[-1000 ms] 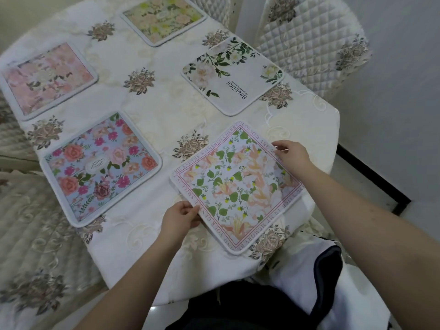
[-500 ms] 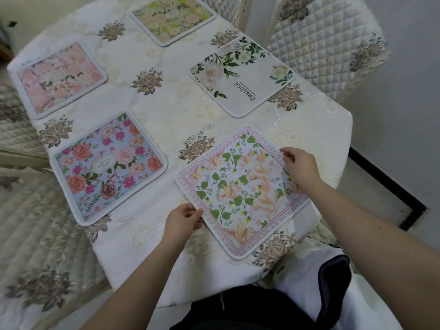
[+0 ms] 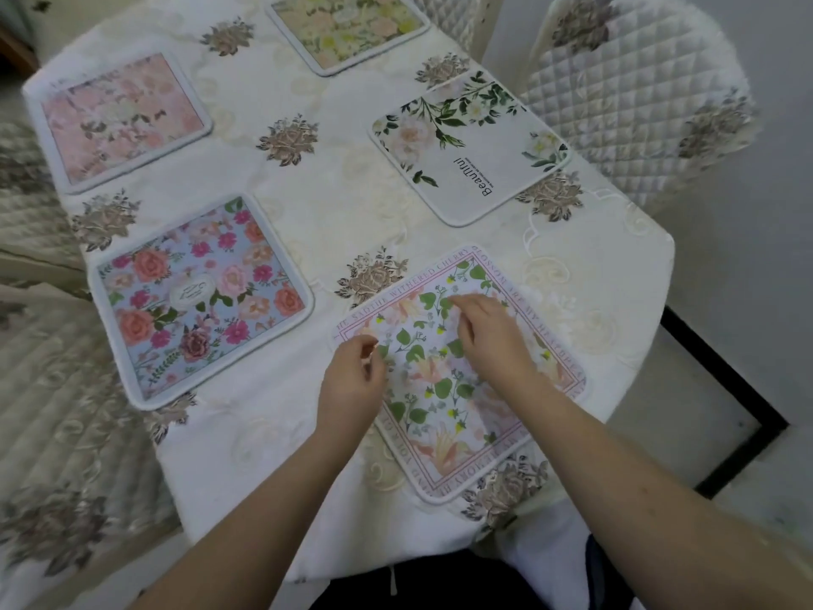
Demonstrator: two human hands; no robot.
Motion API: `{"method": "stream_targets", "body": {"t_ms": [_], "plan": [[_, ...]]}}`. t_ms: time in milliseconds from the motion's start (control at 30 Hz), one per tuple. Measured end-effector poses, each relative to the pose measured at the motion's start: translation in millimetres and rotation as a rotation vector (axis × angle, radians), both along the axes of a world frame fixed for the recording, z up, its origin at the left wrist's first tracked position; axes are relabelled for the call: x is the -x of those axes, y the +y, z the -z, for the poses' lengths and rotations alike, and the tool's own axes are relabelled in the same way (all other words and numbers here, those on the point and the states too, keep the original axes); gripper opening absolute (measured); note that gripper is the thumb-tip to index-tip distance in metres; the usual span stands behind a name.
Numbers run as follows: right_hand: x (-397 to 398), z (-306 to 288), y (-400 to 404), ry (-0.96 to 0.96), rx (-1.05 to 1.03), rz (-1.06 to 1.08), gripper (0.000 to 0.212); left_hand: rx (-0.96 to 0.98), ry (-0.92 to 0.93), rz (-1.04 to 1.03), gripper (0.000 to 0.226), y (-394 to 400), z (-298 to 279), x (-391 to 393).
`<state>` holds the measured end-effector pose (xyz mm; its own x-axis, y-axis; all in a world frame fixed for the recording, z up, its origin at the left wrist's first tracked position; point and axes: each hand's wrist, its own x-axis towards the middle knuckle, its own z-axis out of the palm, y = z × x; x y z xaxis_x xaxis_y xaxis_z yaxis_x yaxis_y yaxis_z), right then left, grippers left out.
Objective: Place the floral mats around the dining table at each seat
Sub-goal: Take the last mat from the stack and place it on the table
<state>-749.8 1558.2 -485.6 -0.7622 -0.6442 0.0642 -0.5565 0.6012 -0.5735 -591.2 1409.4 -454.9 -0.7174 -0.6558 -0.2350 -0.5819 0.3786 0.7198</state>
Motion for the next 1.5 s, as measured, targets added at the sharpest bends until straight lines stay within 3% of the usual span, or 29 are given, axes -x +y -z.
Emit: {"method": "stream_targets", "body": {"t_ms": [167, 333, 533, 833, 1233, 1367, 1500], "plan": [[-12.3, 8.5, -54.0, -0.004, -0.136, -0.119, 0.051, 0.340, -0.019, 0.234, 0.041, -1.7, 27.7, 33.4], [-8.7, 30.6, -72.0, 0.075, -0.293, -0.227, 0.052, 0.473, -0.061, 0.275, 0.056, -11.4, 54.5, 39.3], [-2.8, 41.5, -71.6, 0.200, -0.427, -0.347, 0.058, 0.552, -0.186, 0.410, 0.059, -11.9, 78.3, 38.3], [20.6, 38.7, -54.4, 0.170, -0.455, -0.270, 0.064, 0.544, -0.233, 0.371, 0.068, -23.5, 76.5, 30.5], [82.2, 37.9, 0.7, 0.100, -0.425, -0.015, 0.066, 0.527, -0.300, 0.396, 0.075, -52.2, 71.9, 8.8], [89.2, 35.0, 9.0, 0.095, -0.438, 0.034, 0.065, 0.603, -0.350, 0.446, 0.077, -61.4, 72.0, 6.6], [68.9, 22.9, 8.2, 0.100, -0.397, 0.066, 0.061, 0.683, -0.332, 0.328, 0.070, -56.2, 66.2, 5.8]]}}
